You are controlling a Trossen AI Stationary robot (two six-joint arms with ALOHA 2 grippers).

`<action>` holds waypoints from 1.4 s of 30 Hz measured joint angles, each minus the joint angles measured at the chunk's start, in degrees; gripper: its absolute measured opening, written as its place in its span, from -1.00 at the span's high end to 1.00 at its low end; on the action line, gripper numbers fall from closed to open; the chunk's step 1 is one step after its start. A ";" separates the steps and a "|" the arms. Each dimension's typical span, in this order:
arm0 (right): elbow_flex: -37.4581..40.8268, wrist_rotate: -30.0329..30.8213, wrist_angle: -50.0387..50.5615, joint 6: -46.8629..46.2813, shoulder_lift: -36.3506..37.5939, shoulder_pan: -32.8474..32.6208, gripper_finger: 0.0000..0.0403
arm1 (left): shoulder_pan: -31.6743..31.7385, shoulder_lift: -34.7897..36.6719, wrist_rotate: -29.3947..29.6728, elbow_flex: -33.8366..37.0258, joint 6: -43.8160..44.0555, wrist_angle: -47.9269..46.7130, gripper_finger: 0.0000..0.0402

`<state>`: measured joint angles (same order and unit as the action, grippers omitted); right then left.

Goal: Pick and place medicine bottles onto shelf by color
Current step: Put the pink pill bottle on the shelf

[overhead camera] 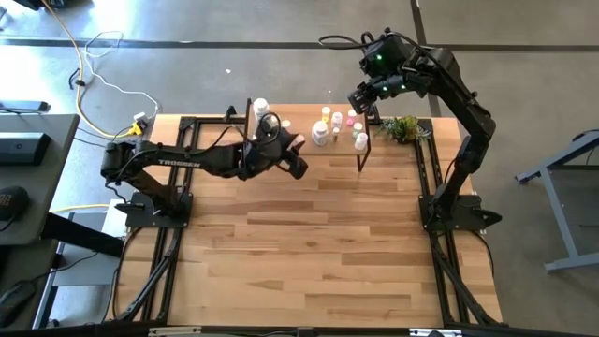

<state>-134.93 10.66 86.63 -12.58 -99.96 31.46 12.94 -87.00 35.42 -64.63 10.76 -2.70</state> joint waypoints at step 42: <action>0.00 -0.11 0.55 1.03 0.00 0.00 0.24 | 7.95 1.47 -11.93 16.60 -8.15 23.13 0.47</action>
<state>-134.93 10.55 87.18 -11.55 -99.96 31.46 20.89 -85.54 23.49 -48.03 2.61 20.44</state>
